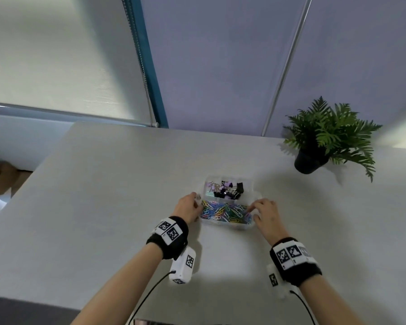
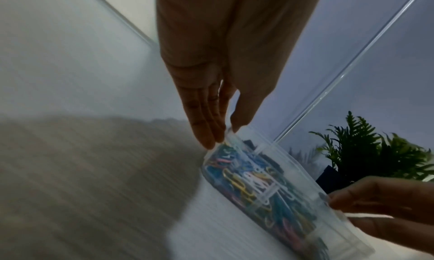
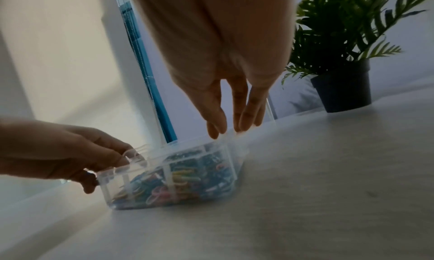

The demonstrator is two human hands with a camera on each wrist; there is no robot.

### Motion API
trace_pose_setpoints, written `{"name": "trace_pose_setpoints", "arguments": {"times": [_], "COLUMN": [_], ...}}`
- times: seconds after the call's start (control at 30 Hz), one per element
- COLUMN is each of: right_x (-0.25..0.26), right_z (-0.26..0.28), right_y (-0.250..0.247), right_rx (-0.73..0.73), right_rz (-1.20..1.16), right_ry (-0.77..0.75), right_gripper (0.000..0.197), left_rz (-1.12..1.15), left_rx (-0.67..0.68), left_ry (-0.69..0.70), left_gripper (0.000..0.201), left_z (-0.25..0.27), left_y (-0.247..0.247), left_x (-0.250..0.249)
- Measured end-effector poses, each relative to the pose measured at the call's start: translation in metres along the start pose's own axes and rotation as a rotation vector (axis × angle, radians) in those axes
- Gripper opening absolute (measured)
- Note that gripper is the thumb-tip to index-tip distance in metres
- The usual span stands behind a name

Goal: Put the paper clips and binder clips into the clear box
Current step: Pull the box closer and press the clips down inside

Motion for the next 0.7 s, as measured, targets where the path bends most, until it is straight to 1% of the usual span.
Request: {"name": "trace_pose_setpoints", "arguments": {"times": [0.1,0.13,0.27,0.33,0.4,0.47,0.57,0.7], "right_x": [0.020,0.030,0.065,0.083,0.096,0.097,0.091,0.082], "right_z": [0.021,0.030,0.062,0.071,0.074,0.075,0.078,0.085], "right_y": [0.008,0.011,0.018,0.025,0.040,0.055,0.059,0.051], "right_rx": [0.109,0.124,0.074,0.087,0.160,0.232,0.221,0.217], "right_rz": [0.143,0.184,0.236,0.280,0.343,0.407,0.470,0.508], "right_ry": [-0.097,-0.144,-0.340,-0.450,-0.534,-0.580,-0.622,-0.648], "right_gripper": [0.027,0.028,0.049,0.054,0.057,0.059,0.055,0.060], "left_rz": [0.015,0.020,0.065,0.079,0.092,0.106,0.157,0.238], "left_rx": [0.051,0.065,0.126,0.135,0.136,0.131,0.109,0.085], "left_ry": [0.017,0.020,0.020,0.013,0.008,0.008,-0.007,-0.038], "left_gripper": [0.028,0.028,0.032,0.034,0.036,0.036,0.033,0.028], "left_z": [0.016,0.024,0.058,0.071,0.079,0.085,0.090,0.093], "left_y": [-0.007,-0.009,-0.008,-0.006,-0.006,-0.006,-0.006,-0.006], "left_x": [0.021,0.030,0.066,0.077,0.084,0.086,0.088,0.090]}}
Point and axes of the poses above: each hand's wrist, its own z-axis away from the middle knuckle, its own y-axis out of the palm, x = y × z, the point moved 8 cm from there along -z, towards the middle knuckle, and after that the axes turned 5 degrees about -y, right-handed, at the moved point
